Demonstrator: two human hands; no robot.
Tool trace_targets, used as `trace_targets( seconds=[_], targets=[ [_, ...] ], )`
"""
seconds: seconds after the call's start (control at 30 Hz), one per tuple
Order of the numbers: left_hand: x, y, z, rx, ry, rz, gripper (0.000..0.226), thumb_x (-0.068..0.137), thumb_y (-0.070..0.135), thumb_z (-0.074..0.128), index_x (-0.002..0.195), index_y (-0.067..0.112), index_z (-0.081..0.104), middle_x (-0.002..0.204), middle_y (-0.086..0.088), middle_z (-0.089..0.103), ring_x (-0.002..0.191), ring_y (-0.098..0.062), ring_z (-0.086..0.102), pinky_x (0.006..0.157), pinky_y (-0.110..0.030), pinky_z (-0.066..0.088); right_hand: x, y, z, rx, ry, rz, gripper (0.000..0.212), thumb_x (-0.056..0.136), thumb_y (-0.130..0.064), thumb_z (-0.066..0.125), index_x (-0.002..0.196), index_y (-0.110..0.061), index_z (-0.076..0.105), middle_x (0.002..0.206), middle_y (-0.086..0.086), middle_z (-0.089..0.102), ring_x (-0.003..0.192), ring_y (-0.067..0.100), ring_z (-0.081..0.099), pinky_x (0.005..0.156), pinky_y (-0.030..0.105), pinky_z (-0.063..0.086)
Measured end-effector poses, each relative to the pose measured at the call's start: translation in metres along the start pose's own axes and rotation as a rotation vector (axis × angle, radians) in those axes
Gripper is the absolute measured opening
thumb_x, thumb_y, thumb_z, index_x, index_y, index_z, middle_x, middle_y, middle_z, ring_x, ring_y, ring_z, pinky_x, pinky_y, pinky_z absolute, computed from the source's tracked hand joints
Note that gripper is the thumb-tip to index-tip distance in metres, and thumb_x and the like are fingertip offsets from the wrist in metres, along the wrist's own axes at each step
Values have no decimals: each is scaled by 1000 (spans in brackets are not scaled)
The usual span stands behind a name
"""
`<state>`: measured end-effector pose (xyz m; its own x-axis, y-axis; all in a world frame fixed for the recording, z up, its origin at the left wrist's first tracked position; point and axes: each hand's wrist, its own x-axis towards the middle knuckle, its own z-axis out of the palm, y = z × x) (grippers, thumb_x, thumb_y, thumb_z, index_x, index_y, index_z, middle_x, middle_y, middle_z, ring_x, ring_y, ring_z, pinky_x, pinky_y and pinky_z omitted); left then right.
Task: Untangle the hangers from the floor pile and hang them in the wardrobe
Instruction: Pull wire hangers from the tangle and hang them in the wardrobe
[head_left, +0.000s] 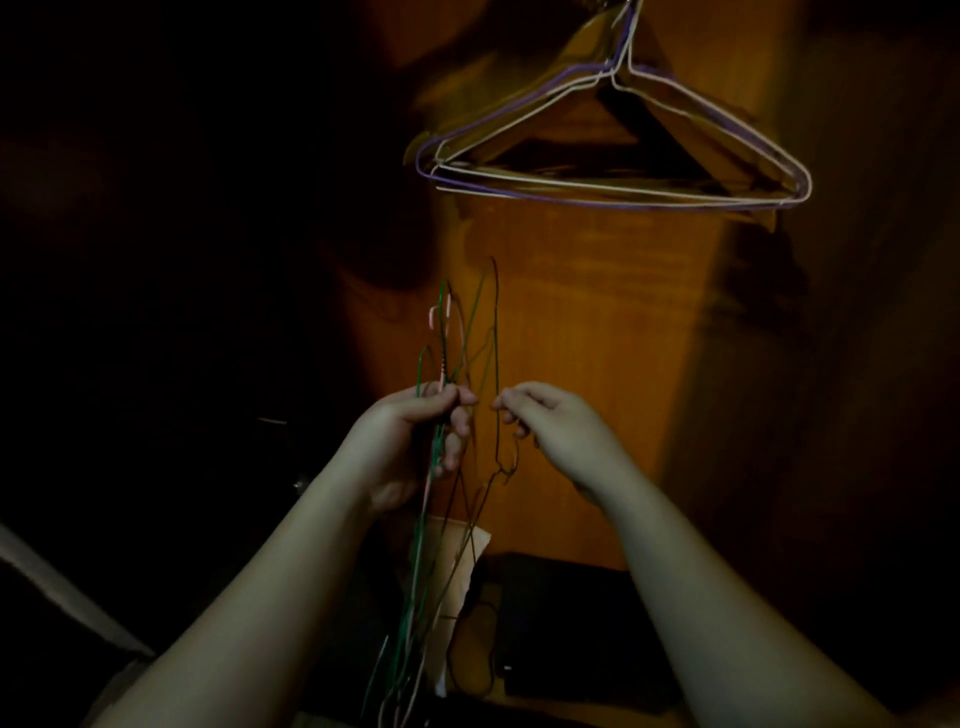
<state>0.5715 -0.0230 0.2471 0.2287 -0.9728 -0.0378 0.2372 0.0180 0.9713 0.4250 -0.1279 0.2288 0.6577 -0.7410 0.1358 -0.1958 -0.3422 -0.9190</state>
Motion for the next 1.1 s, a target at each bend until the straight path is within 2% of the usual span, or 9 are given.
trace_targets(
  seconds=[0.23,0.37,0.47,0.57,0.7,0.8,0.9,1.1],
  targets=[
    [1,-22,3,60,-58,-85,18,92,22,49,95,10,61,69,-6,59,46,-19,51,42,-23,36,-2,-3,9,73,-44,0,18,97,-42,52,89,-33,66,83,-19,67,79,-8,58,72,19,41],
    [1,-30,5,52,-81,-120,20,89,25,51,98,9,61,73,-8,62,48,-20,55,43,-22,40,4,-3,12,67,-39,12,20,97,-34,54,88,-18,64,63,-12,62,67,1,58,73,28,44],
    [3,-37,4,23,-64,-148,23,92,23,51,106,7,59,80,-11,65,57,-23,61,51,-27,47,8,2,11,54,-46,42,22,99,-32,51,85,-18,60,69,-8,65,69,8,60,72,32,43],
    [5,-42,-2,-55,3,-188,19,100,18,44,108,4,55,83,-12,65,64,-25,64,59,-32,52,11,6,3,155,15,101,23,103,-31,43,85,-19,52,75,-3,69,65,12,63,66,33,43],
    [7,-47,-15,-54,100,-192,20,102,19,41,110,8,55,78,-6,60,61,-19,57,59,-32,47,11,9,-15,183,112,102,20,105,-30,40,92,-19,50,75,-1,69,64,14,65,64,31,47],
    [6,-52,-20,-7,178,-113,20,101,18,41,109,9,56,70,-1,50,54,-15,48,56,-30,40,12,16,-28,218,209,82,16,104,-31,42,98,-22,54,76,-2,67,63,11,63,63,29,48],
    [7,-56,-22,-75,209,-54,19,101,20,40,107,10,55,67,0,43,51,-14,39,56,-30,35,10,25,-36,252,273,77,16,104,-31,42,102,-23,55,78,-1,67,62,10,62,62,27,48],
    [14,-63,-19,-124,292,-13,21,103,21,41,111,11,57,68,1,48,54,-13,45,57,-29,39,12,41,-43,254,351,88,16,104,-27,40,97,-21,54,81,3,67,61,10,60,57,22,46]
  ],
)
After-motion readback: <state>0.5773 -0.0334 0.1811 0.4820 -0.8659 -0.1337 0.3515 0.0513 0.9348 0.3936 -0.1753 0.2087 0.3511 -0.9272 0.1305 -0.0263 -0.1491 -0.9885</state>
